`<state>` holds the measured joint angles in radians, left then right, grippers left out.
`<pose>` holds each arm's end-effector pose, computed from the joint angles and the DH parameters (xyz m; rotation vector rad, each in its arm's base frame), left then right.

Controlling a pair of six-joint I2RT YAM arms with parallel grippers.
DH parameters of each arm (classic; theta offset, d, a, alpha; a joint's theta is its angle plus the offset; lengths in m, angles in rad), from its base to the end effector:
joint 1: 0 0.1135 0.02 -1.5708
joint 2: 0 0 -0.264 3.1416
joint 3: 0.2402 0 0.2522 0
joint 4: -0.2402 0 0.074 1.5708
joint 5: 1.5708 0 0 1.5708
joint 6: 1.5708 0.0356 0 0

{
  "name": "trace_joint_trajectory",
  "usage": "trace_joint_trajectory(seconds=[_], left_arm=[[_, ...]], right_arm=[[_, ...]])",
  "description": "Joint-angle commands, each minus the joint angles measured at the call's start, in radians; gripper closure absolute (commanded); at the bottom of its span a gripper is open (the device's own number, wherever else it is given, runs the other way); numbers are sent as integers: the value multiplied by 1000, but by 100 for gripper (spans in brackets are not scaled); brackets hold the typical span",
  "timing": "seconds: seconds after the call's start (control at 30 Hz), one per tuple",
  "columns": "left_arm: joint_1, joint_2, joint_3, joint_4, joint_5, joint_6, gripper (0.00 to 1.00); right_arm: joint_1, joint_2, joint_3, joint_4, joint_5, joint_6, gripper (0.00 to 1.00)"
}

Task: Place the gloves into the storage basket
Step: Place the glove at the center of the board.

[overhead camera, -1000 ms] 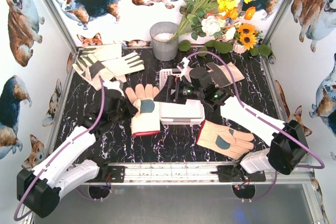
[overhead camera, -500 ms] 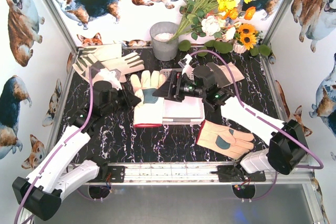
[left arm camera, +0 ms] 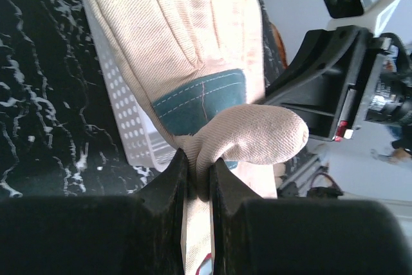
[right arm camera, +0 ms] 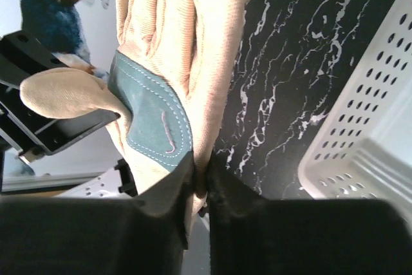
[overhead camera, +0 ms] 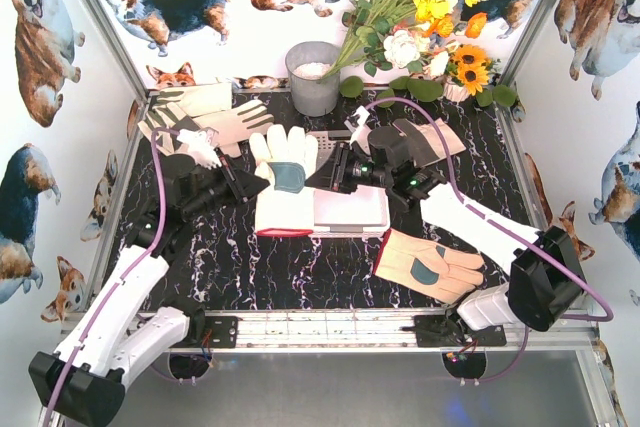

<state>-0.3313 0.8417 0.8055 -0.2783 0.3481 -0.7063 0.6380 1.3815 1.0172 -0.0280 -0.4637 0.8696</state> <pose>0.1788 -0.0744 0.3282 -0.1210 1.9979 -1.0182 0.2463 0.2024 0.3011 -0.0902 2.2128 1.3774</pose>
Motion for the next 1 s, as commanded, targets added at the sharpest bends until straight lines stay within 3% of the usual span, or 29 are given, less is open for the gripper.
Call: trace_joint_trajectory(seconds=[0.0, 0.03, 0.17, 0.37, 0.43, 0.5, 0.67, 0.83, 0.97], left_arm=[[48, -36, -26, 159, 125, -77, 100], [55, -36, -38, 174, 141, -88, 100], [69, -36, -93, 184, 140, -88, 100], [88, -36, -169, 105, 1, -80, 100], [92, -36, -196, 44, -77, -85, 90], [92, -35, -220, 19, -123, -90, 73], [91, -43, -288, 185, 51, -91, 43], [90, -48, -250, 193, 73, -38, 28], [89, 2, -210, 203, 63, -43, 24]], right_arm=[[-32, -36, -16, -95, 84, -80, 95], [-32, -38, -16, -91, 75, -82, 100], [-31, -40, -15, -38, 19, -75, 100], [20, -10, -1, -7, 25, -75, 100], [51, 2, 2, -7, 74, -74, 100], [78, 9, 2, -9, 123, -75, 100], [103, 21, 14, -9, 170, -85, 100], [111, 38, 49, -54, 175, -123, 100], [125, 49, 49, -44, 169, -130, 100]])
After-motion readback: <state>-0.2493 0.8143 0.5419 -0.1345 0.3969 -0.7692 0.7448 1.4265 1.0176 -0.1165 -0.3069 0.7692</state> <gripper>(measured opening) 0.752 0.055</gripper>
